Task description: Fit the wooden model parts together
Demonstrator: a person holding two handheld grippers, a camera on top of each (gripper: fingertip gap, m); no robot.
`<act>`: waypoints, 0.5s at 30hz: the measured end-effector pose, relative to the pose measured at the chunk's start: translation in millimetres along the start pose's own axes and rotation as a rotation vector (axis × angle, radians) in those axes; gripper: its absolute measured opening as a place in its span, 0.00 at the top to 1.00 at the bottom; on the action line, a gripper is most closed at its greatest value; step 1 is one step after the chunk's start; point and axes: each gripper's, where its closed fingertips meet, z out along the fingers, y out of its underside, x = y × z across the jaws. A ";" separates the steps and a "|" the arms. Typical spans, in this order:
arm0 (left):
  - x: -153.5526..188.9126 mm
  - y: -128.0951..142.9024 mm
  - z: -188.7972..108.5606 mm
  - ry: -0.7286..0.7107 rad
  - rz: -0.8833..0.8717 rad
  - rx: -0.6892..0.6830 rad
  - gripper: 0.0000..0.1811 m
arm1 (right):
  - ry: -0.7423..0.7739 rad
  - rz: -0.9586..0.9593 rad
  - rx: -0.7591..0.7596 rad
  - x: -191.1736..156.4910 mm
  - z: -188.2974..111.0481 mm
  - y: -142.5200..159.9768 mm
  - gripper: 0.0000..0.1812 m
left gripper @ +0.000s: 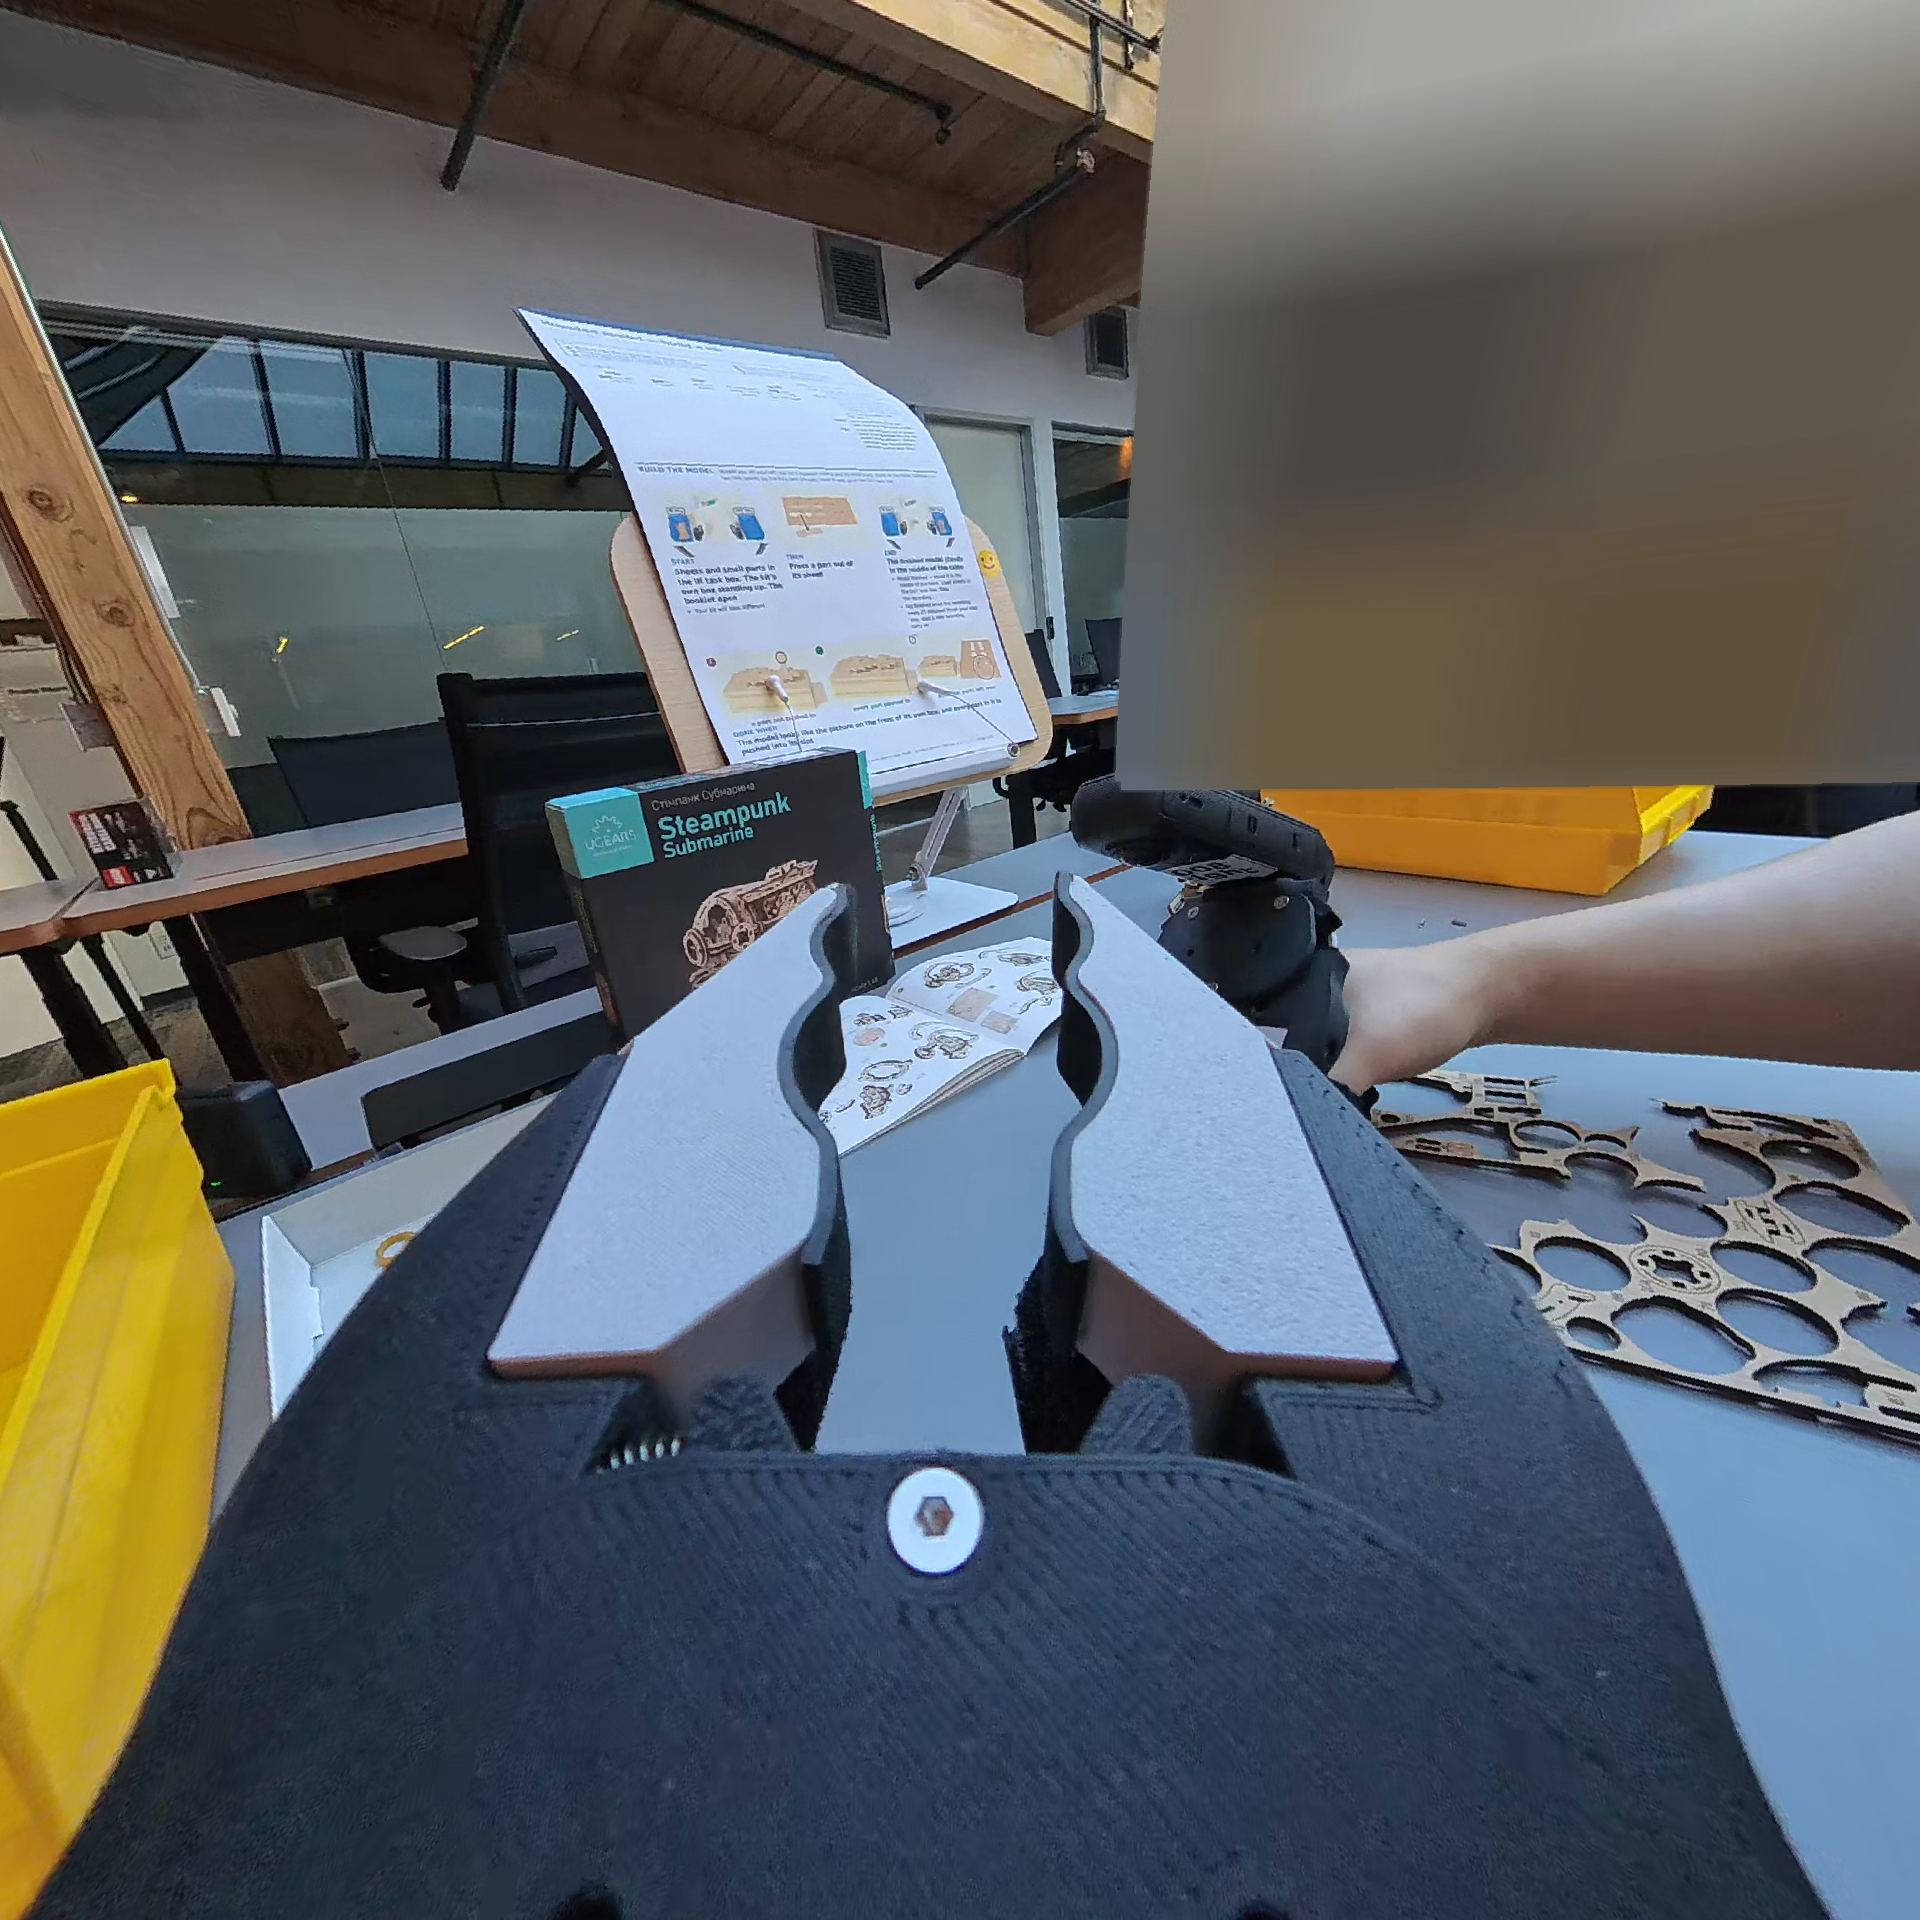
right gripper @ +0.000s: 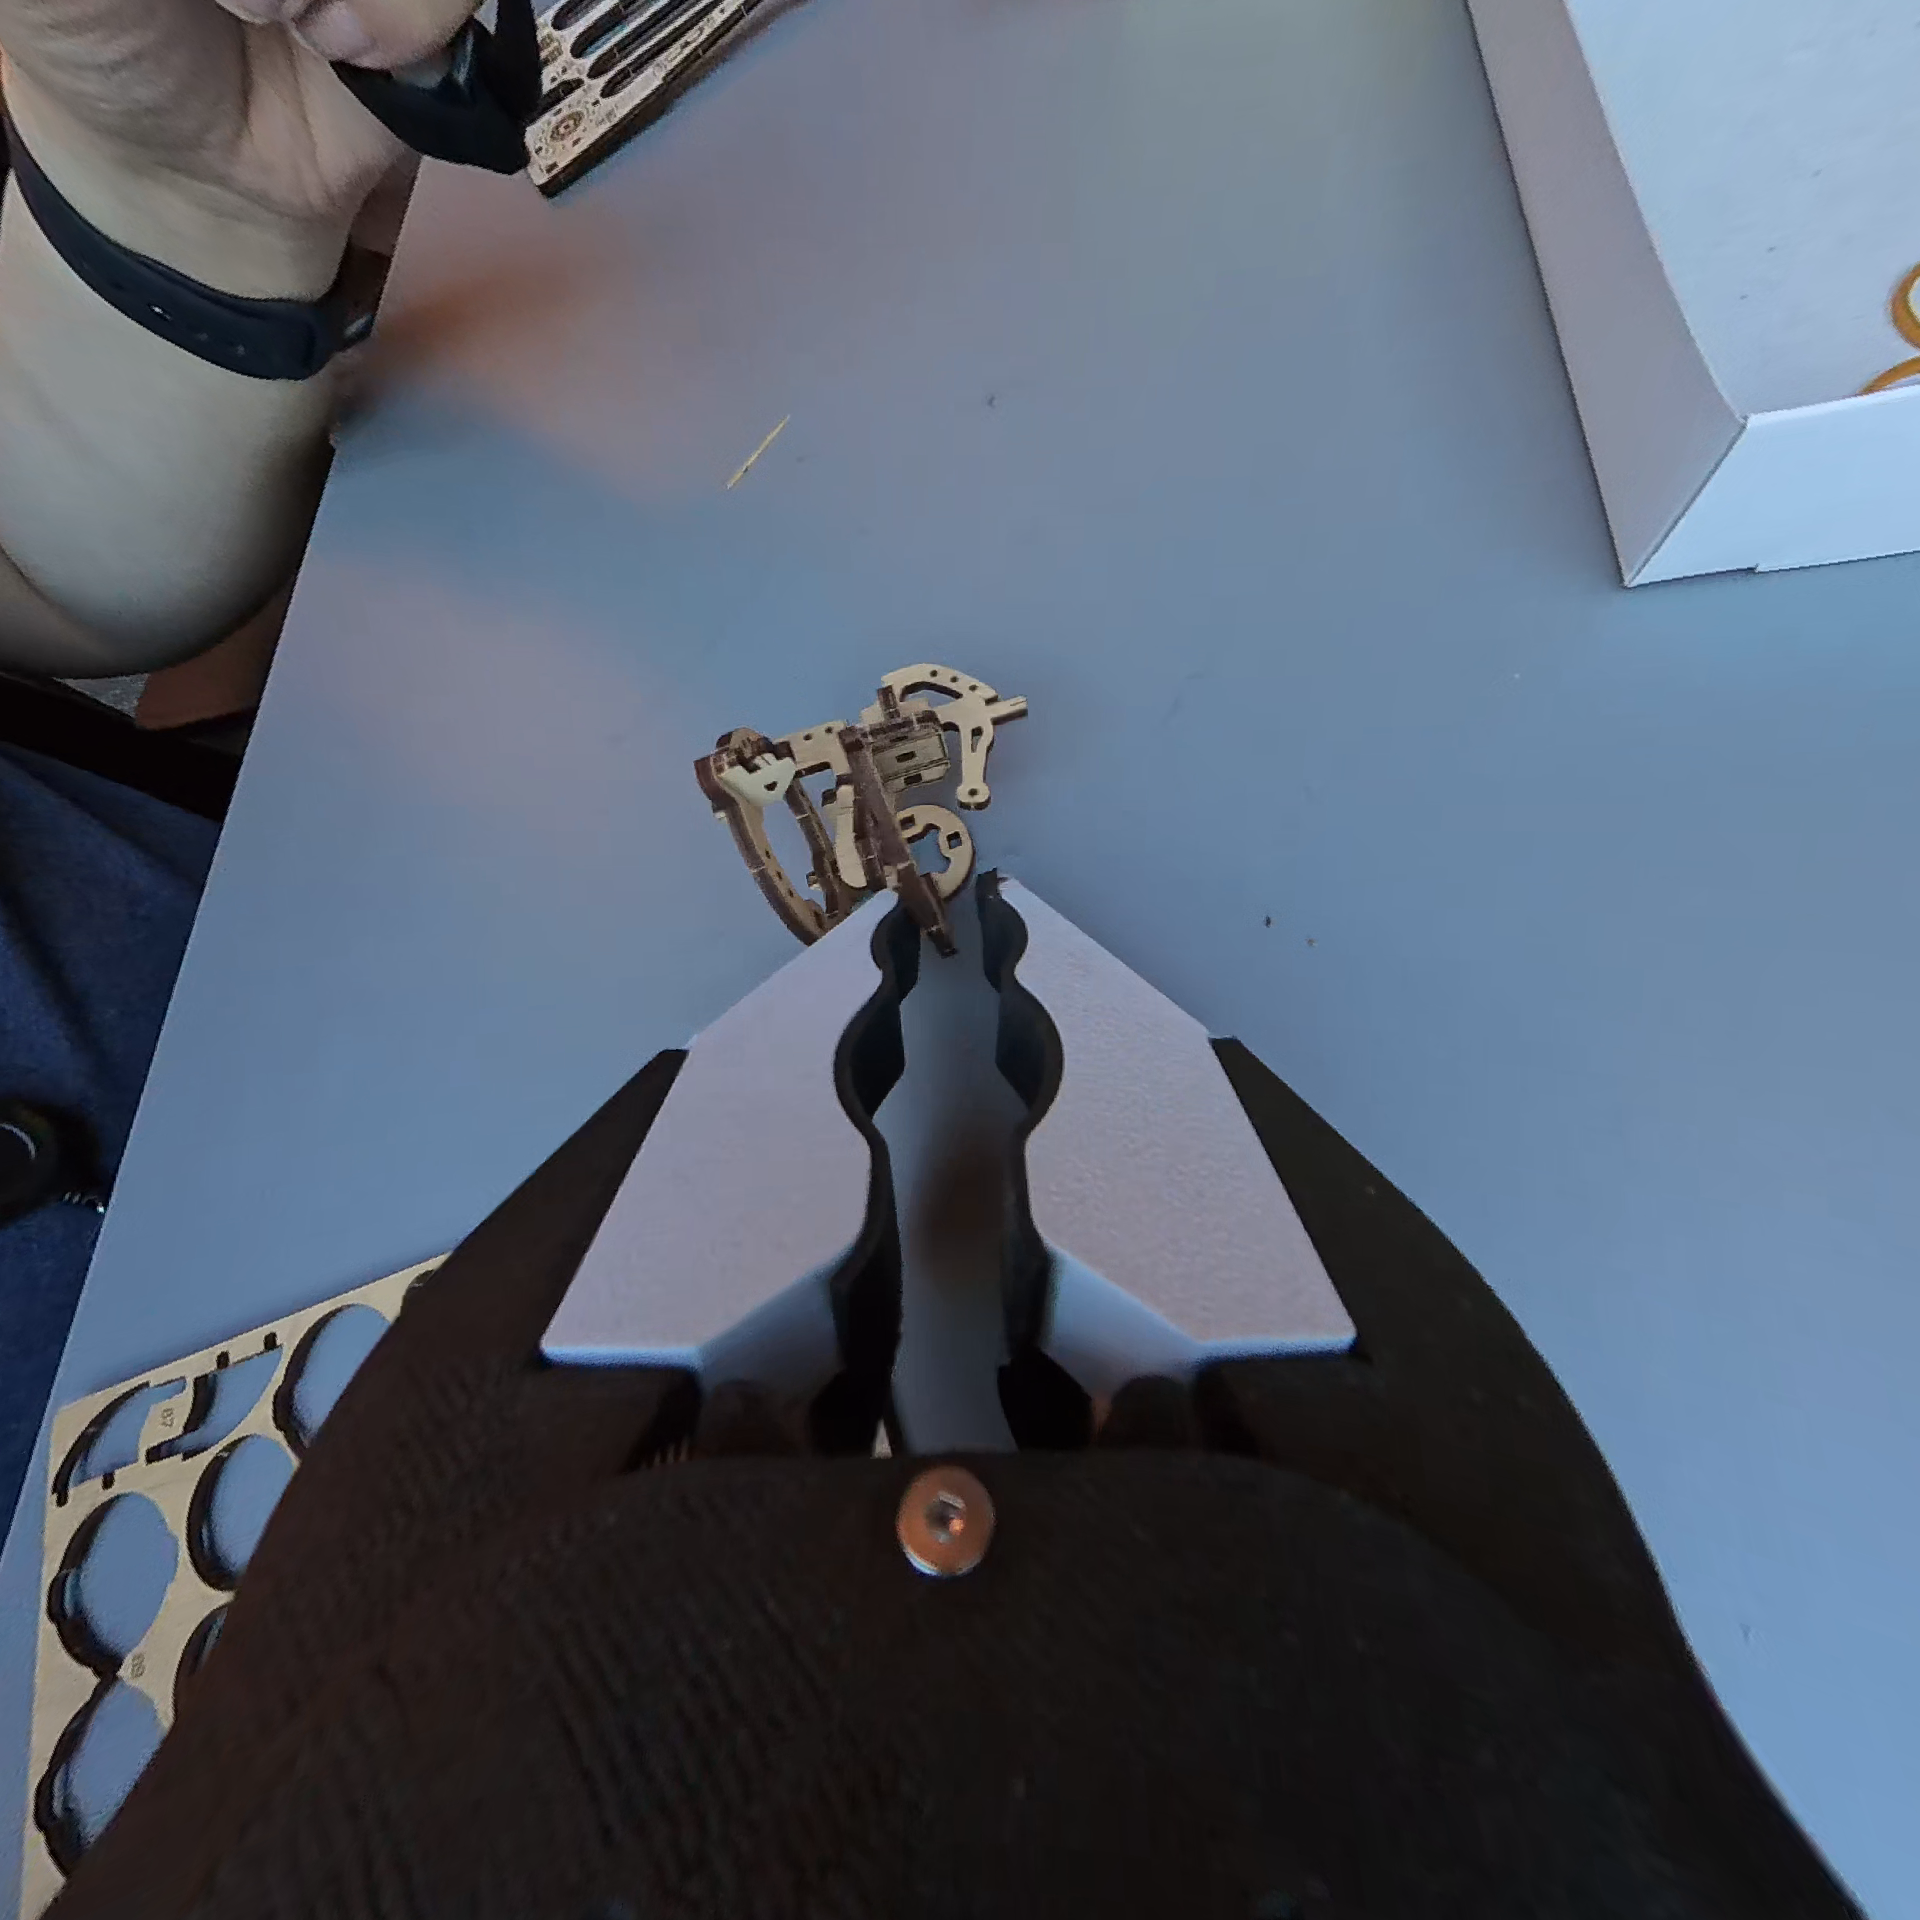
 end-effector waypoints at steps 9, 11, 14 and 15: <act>-1.2 0.4 0.9 -0.003 -0.001 -0.006 0.80 | -0.011 -0.042 0.004 -3.8 2.4 -2.1 0.99; -0.8 0.7 1.1 -0.003 -0.003 -0.006 0.81 | -0.010 -0.056 -0.013 -4.9 2.5 -0.2 0.99; 1.3 2.8 1.6 0.001 -0.005 -0.013 0.81 | 0.019 -0.104 -0.043 -4.7 2.5 0.7 0.99; 1.8 3.6 1.7 0.001 -0.004 -0.015 0.81 | 0.026 -0.112 -0.048 -4.8 2.5 0.9 0.99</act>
